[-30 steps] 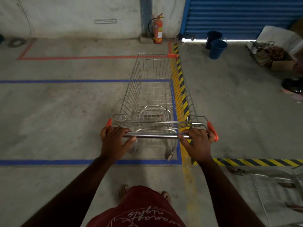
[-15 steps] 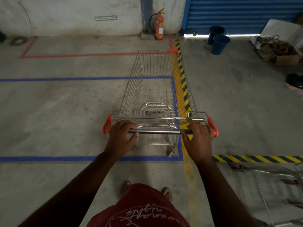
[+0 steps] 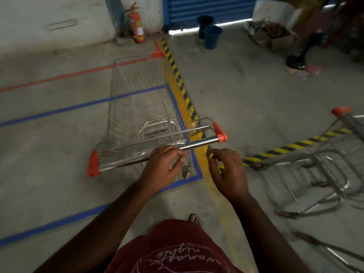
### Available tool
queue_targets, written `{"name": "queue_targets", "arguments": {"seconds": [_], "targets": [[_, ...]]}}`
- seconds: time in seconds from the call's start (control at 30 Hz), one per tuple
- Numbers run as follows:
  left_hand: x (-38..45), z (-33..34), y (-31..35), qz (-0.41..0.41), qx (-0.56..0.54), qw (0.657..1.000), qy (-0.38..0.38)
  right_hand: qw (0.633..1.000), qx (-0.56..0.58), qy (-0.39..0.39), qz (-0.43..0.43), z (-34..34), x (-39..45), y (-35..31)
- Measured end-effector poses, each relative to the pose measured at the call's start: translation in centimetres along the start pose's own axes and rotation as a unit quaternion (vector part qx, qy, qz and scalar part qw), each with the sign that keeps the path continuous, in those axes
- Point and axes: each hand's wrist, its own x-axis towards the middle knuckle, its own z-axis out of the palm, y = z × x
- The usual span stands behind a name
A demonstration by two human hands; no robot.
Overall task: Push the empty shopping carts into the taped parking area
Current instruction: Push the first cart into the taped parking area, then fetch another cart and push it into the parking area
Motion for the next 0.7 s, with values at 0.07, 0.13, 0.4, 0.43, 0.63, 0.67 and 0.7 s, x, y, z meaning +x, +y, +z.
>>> {"name": "queue_targets", "arguments": {"seconds": [0.07,0.13,0.4,0.43,0.63,0.67,0.7], "targets": [[0.8,1.4,0.9,0.051,-0.030,0.998,-0.034,0.998,0.007,0.055,0.026,-1.8,-1.8,-0.2],[1.5,2.6,2.0,0.097,-0.055,0.991,-0.079,0.992,0.011,0.106,0.065,-3.3,-4.0,-1.0],[0.1,7.1,8.8,0.150,-0.205,0.938,-0.234,0.907,0.047,0.276,0.313,-6.6,-14.4,-8.5],[-0.5,7.7,9.8,0.163,-0.212,0.929,-0.255,0.900,0.044,0.287,0.326,-7.0,-15.9,-9.6],[-5.2,11.4,16.1,0.234,-0.232,0.866,-0.376,0.817,0.000,0.376,0.436,-10.3,-25.5,-13.2],[-5.8,12.0,17.1,0.244,-0.231,0.858,-0.388,0.803,-0.005,0.394,0.448,-10.9,-26.9,-13.3],[-6.4,12.6,18.0,0.251,-0.232,0.852,-0.398,0.790,-0.008,0.410,0.455,-11.5,-28.3,-13.3]]}}
